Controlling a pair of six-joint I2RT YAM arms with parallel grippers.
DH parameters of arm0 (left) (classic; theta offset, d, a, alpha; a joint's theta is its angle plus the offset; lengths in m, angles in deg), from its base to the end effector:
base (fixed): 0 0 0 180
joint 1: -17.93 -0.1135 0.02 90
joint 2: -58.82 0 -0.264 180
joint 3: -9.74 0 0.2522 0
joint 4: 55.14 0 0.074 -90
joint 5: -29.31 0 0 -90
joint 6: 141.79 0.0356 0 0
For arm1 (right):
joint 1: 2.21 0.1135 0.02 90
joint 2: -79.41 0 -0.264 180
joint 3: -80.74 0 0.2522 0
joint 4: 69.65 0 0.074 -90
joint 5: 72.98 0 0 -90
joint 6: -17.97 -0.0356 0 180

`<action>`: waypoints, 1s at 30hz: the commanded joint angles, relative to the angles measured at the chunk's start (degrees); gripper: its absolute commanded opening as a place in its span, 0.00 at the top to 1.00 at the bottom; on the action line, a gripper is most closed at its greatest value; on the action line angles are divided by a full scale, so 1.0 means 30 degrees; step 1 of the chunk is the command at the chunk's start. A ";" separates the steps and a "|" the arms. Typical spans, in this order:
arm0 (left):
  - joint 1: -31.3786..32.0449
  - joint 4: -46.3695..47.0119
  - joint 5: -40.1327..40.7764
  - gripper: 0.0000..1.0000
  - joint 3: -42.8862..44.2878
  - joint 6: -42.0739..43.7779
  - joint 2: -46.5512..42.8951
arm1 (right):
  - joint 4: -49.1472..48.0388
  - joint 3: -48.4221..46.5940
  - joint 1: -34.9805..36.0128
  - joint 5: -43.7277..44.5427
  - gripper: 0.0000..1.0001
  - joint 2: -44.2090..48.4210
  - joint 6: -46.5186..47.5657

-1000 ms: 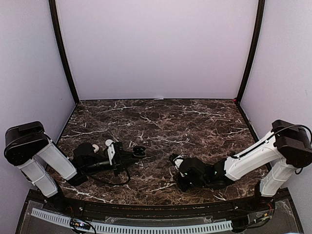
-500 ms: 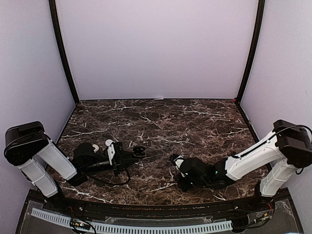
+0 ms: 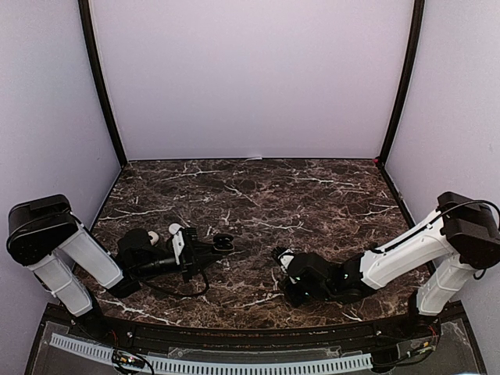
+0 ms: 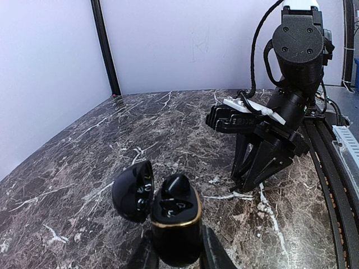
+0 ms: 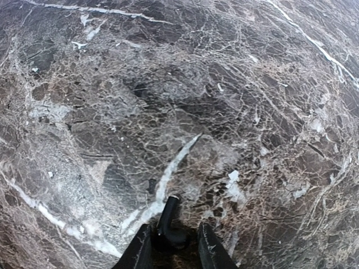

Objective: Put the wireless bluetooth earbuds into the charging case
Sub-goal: Pick up the left earbud from the center of the board.

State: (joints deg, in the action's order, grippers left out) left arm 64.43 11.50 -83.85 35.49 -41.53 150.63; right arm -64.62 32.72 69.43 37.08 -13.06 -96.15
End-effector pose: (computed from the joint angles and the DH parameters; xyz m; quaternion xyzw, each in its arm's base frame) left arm 0.1533 -0.1818 0.1479 0.4531 0.5386 -0.3507 0.6178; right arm 0.1002 0.2631 0.1190 -0.3170 0.8698 0.1433 0.3499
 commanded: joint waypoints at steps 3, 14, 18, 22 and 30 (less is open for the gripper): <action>-0.0090 0.0182 -0.0279 1.00 0.0398 -0.0119 0.0012 | 0.1585 0.0114 0.0119 -0.0153 0.79 -0.0815 -0.0017; -0.0090 0.0175 -0.0352 1.00 0.0433 -0.0110 0.0041 | 0.1650 0.0229 0.0099 -0.0044 0.93 -0.0252 0.0178; -0.0090 0.0184 -0.0402 1.00 0.0428 -0.0083 0.0045 | 0.1793 0.0167 0.0114 -0.0030 0.93 0.0123 0.0318; -0.0090 0.0095 -0.0660 1.00 0.0473 0.0096 0.0125 | 0.2192 -0.0044 0.0116 -0.0518 0.94 0.1250 0.0618; -0.0090 -0.0204 -0.1430 1.00 0.0345 0.1585 0.0076 | 0.3600 -0.0609 0.0111 -0.2770 0.94 0.3508 0.1029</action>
State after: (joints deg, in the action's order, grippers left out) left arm 64.43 10.65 -85.81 35.86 -39.78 150.76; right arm -57.05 32.32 69.43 32.71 -5.21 -93.94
